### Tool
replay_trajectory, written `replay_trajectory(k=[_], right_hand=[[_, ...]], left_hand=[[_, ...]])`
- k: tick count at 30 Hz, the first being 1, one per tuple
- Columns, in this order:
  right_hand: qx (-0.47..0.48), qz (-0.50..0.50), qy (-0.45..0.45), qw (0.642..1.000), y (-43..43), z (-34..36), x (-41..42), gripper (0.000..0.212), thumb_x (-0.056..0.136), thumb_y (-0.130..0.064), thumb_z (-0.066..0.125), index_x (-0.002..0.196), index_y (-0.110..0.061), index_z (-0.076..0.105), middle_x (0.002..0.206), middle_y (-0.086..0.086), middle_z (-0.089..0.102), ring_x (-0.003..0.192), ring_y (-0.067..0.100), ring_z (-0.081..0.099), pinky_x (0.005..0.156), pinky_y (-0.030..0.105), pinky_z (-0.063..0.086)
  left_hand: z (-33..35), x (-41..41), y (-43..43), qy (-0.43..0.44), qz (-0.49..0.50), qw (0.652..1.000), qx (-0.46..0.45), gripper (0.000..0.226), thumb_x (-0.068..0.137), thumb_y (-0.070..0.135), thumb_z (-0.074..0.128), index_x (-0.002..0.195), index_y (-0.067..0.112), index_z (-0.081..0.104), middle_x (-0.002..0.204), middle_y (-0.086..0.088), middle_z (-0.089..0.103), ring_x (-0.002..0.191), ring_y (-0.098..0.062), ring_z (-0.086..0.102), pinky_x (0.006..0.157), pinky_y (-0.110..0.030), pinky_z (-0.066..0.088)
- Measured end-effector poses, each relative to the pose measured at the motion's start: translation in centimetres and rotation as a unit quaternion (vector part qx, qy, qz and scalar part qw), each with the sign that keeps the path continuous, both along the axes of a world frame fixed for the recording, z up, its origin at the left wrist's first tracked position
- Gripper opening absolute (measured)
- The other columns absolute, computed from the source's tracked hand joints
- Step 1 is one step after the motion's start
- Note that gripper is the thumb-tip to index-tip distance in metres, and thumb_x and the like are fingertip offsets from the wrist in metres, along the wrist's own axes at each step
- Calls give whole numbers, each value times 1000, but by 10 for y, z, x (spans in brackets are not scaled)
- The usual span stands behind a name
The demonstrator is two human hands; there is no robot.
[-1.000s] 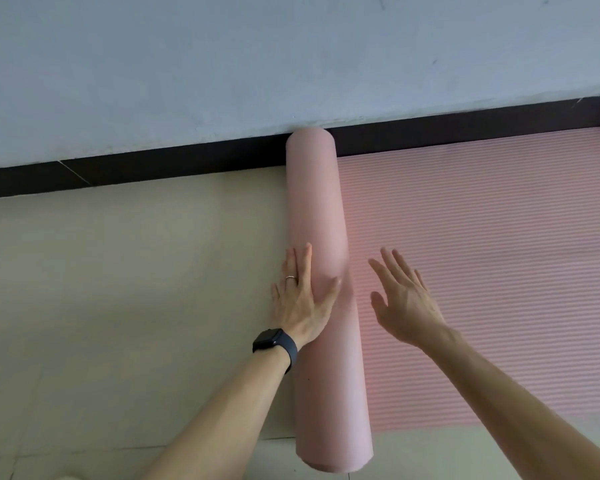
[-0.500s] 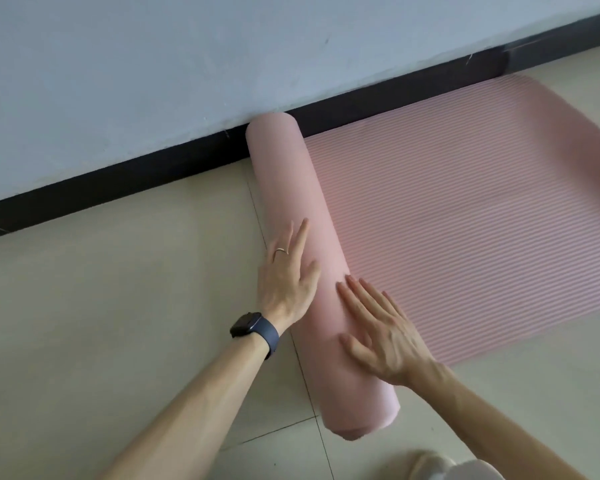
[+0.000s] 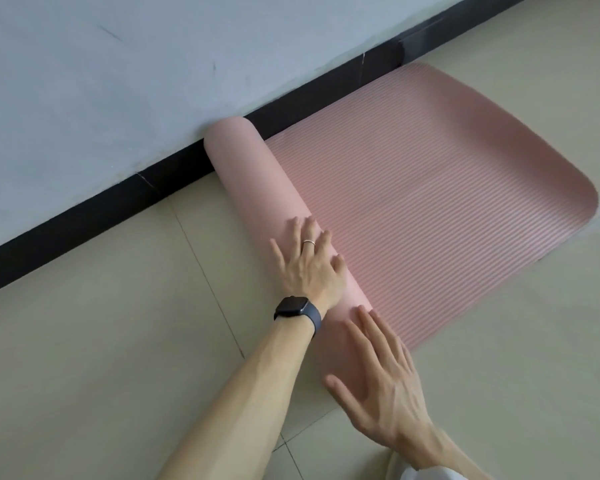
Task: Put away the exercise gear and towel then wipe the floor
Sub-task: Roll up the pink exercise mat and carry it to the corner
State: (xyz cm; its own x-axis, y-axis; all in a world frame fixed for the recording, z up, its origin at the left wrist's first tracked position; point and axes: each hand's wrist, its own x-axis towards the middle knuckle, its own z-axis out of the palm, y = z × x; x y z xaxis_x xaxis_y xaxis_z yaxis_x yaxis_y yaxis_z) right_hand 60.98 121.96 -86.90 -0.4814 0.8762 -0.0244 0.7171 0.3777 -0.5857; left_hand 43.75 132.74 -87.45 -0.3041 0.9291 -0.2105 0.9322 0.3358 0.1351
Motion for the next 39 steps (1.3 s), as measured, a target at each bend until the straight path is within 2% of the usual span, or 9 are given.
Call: replay_trajectory(k=[3,7,11,16,21,25,27,35,39], right_hand=[[9,-3,-57,998,18,-6,10,89,76,-70,60,151,-29,36,160,-1,31,144,25,34,110,48,38],[-105,-24,-26,994,63,-7,52,88,74,-75,60,150,-52,22,159,-21,25,142,8,30,115,35,31],[-176,-138,45,974,104,-11,101,72,74,-79,60,139,-55,43,150,-20,41,138,6,37,114,37,33],[-61,-325,74,941,110,-5,127,48,89,-57,58,130,-31,59,136,-10,57,131,17,46,104,28,32],[-26,-323,134,937,60,-9,104,81,82,-61,56,150,-25,32,162,-5,19,148,10,20,113,28,26],[-187,-474,382,771,73,-12,85,102,74,-67,61,153,-42,2,158,-18,13,144,3,27,117,44,32],[-191,-493,431,732,98,-10,86,105,71,-66,63,152,-46,0,157,-19,19,140,1,34,116,42,34],[-246,-446,399,762,125,-25,116,112,67,-56,78,148,-56,-1,141,-30,39,128,0,48,107,40,46],[-112,-456,160,868,129,-13,126,113,74,-72,58,157,-30,-7,166,-5,2,153,13,0,124,47,9]], left_hand=[[3,17,28,-46,2,999,-2,50,99,36,37,148,25,39,164,3,14,151,-19,-11,115,-63,-6],[11,13,15,-169,-107,965,169,54,94,34,45,146,19,44,160,-7,28,151,-24,13,120,-54,14],[3,-1,-20,-110,-243,955,133,63,93,46,48,152,34,31,165,2,10,152,-21,6,121,-54,9],[-8,23,19,-5,-288,957,43,64,94,70,18,153,48,6,165,10,-7,152,-19,-9,117,-64,9],[7,95,95,43,-275,961,6,62,92,71,10,148,49,26,162,11,20,151,-18,-5,114,-67,2],[15,133,127,43,-258,965,-7,55,96,66,17,141,44,42,156,8,34,151,-19,1,113,-65,-1],[17,135,134,3,-238,971,25,54,98,62,21,143,41,43,157,5,35,151,-19,4,115,-64,0],[-9,123,134,-4,-309,948,72,54,95,62,25,147,47,33,162,7,22,152,-21,2,117,-62,-1],[-3,144,158,28,-307,950,42,52,95,63,23,141,48,41,156,7,35,151,-17,8,117,-59,-3]])
